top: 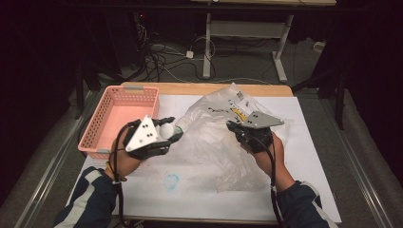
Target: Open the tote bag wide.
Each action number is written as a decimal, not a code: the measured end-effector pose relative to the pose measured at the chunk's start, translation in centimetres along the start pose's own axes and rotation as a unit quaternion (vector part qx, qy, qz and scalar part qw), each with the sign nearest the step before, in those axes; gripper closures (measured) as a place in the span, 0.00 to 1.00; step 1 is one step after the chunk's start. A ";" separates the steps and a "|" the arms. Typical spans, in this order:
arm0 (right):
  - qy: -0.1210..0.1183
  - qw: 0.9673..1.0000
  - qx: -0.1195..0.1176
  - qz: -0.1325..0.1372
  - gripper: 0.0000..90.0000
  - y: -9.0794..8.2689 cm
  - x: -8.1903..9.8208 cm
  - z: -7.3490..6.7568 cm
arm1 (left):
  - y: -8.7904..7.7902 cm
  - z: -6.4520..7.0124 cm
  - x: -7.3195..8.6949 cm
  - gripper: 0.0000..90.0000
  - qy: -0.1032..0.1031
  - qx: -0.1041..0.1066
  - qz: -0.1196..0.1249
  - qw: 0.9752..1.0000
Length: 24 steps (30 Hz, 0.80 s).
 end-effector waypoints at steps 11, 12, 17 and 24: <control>0.005 0.999 -0.025 0.031 1.00 -0.7 -1.8 -1.4 | 7.1 4.8 2.1 0.54 0.026 0.070 -0.042 0.996; 0.005 0.999 -0.024 0.032 1.00 -0.8 -1.8 -1.4 | 7.8 5.1 2.4 0.54 0.030 0.071 -0.047 0.996; 0.007 0.999 -0.024 0.027 1.00 -0.5 -1.6 -1.4 | 11.4 5.2 3.9 0.54 0.027 0.070 -0.072 0.995; 0.010 0.999 -0.030 0.014 1.00 0.2 -0.8 -1.4 | 15.8 3.4 6.2 0.53 0.002 0.027 -0.097 0.995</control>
Point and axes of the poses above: each handheld gripper's, and its own axes: y roughly forward along the jaws, x roughly out of its underside, z roughly to its right, the point moved 7 cm from there along y, roughly forward along the jaws, and after that the axes turned 15 degrees about -y, right-handed, at the moved point
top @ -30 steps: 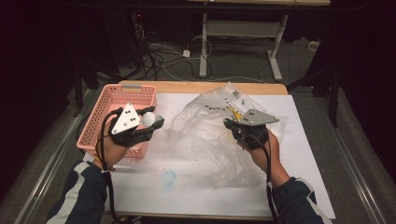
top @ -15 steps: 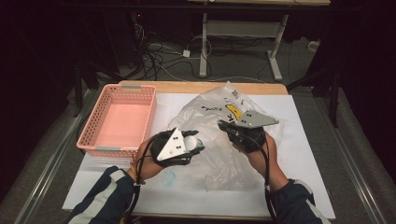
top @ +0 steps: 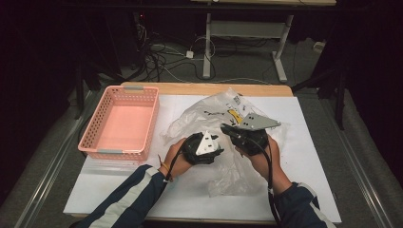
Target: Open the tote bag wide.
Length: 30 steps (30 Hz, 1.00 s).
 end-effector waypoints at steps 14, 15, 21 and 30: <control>0.001 1.000 -0.001 -0.021 1.00 0.6 1.2 0.3 | 0.1 0.2 0.0 0.43 -0.014 -0.033 0.010 0.999; 0.002 1.000 -0.001 -0.022 1.00 0.6 1.2 0.4 | -0.5 0.6 0.0 0.42 -0.003 -0.033 0.010 0.999; 0.005 1.000 0.004 -0.024 1.00 0.2 1.4 0.7 | -6.3 2.9 -0.3 0.32 0.055 -0.037 0.046 0.997; 0.005 1.000 0.006 -0.030 1.00 -0.2 1.6 0.9 | -12.8 -2.7 0.0 0.25 -0.002 -0.134 0.087 0.987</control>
Point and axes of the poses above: each handheld gripper's, and its own axes: y roughly forward along the jaws, x roughly out of its underside, z roughly to its right, the point moved 7 cm from there along y, roughly forward along the jaws, and after that the axes turned 15 degrees about -y, right-handed, at the moved point
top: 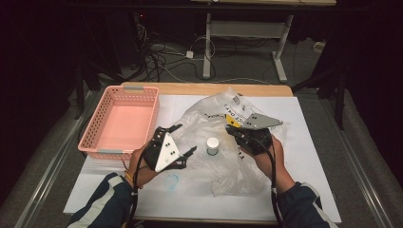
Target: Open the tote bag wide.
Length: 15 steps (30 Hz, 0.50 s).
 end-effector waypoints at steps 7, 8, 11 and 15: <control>0.002 1.000 -0.002 0.002 1.00 -1.3 0.6 0.7 | 2.5 -1.2 2.5 0.21 -0.040 -0.008 -0.097 0.994; 0.005 1.000 -0.003 0.005 1.00 -1.5 0.7 0.8 | 3.0 -1.1 2.6 0.22 -0.046 -0.001 -0.103 0.994; 0.008 1.000 -0.004 0.005 0.99 -1.7 0.9 1.2 | 4.1 -0.5 3.2 0.30 -0.028 0.003 -0.133 0.991; 0.005 1.000 -0.002 0.001 0.99 -1.6 1.1 1.2 | 4.7 -0.8 4.1 0.61 -0.034 -0.007 -0.160 0.986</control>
Point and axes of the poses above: each handheld gripper's, and its own axes: y roughly forward along the jaws, x roughly out of its underside, z roughly to its right, the point moved 7 cm from there along y, roughly forward along the jaws, and after that the axes turned 15 degrees about -y, right-handed, at the moved point
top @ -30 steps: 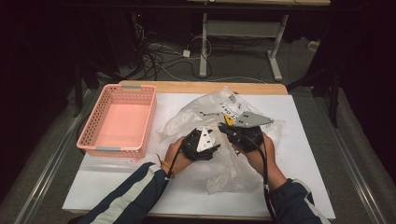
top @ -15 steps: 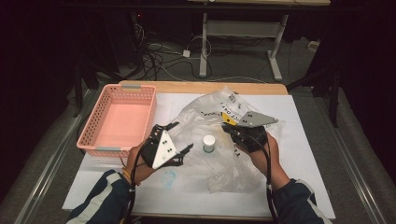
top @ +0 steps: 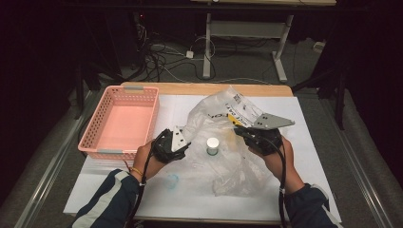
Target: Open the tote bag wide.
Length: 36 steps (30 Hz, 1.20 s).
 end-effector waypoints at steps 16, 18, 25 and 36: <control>-0.027 0.998 0.008 0.049 0.41 -5.1 0.5 -4.5 | -0.5 0.1 0.8 0.95 0.013 0.027 -0.011 0.999; -0.032 0.997 -0.011 0.064 0.37 -6.1 1.0 -5.9 | -0.5 0.2 0.8 0.95 0.014 0.029 -0.010 0.999; -0.073 0.994 -0.072 0.035 0.29 -5.9 4.5 -10.8 | -0.3 0.5 0.9 0.95 0.018 0.035 -0.011 0.999; -0.134 0.974 -0.177 -0.053 0.24 -2.8 8.9 -14.1 | 0.0 0.6 1.1 0.95 0.016 0.043 -0.016 0.999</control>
Point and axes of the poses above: each handheld gripper's, and its own axes: y roughly forward along the jaws, x roughly out of its underside, z roughly to its right, the point moved 7 cm from there along y, roughly forward along the jaws, and after that the axes turned 15 degrees about -y, right-handed, at the moved point
